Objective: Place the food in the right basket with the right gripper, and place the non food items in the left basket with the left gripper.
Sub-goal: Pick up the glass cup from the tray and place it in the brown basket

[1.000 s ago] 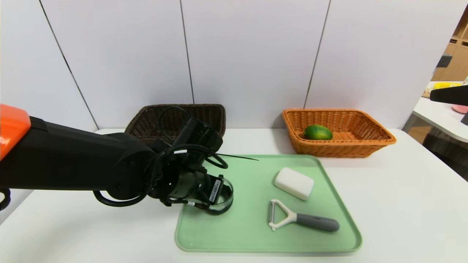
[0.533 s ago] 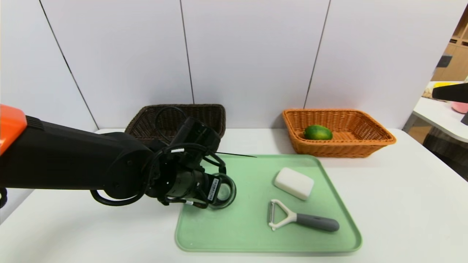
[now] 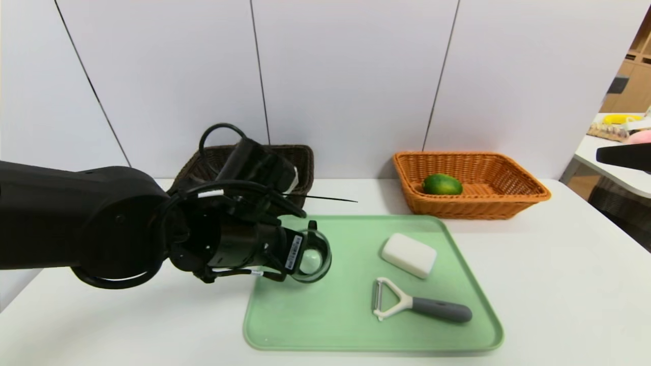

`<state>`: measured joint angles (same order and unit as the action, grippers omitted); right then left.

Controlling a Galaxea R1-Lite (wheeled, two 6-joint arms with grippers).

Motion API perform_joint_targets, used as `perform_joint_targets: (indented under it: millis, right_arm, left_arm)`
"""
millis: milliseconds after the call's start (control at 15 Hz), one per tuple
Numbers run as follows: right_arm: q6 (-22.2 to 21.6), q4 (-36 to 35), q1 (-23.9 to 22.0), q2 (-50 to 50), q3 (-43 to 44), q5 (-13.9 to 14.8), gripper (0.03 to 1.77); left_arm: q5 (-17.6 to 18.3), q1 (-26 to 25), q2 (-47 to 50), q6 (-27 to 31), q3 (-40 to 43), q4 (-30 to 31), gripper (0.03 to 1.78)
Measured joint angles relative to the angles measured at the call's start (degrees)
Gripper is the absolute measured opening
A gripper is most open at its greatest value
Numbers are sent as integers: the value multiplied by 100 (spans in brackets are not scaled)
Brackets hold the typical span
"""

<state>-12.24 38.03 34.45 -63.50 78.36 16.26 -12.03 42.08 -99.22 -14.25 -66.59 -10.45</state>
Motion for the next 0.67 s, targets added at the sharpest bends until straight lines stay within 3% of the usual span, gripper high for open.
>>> perform_joint_targets:
  millis: [400, 667]
  right_arm:
    - [-2, -2, -37, 79, -144, -1, 169]
    - [-93, -2, -69, 102, -188, 0, 169]
  left_arm:
    - [-23, 45, 623, 39, -293, -361, 9]
    - [-76, -190, 794, 402, -1059, -567, 9]
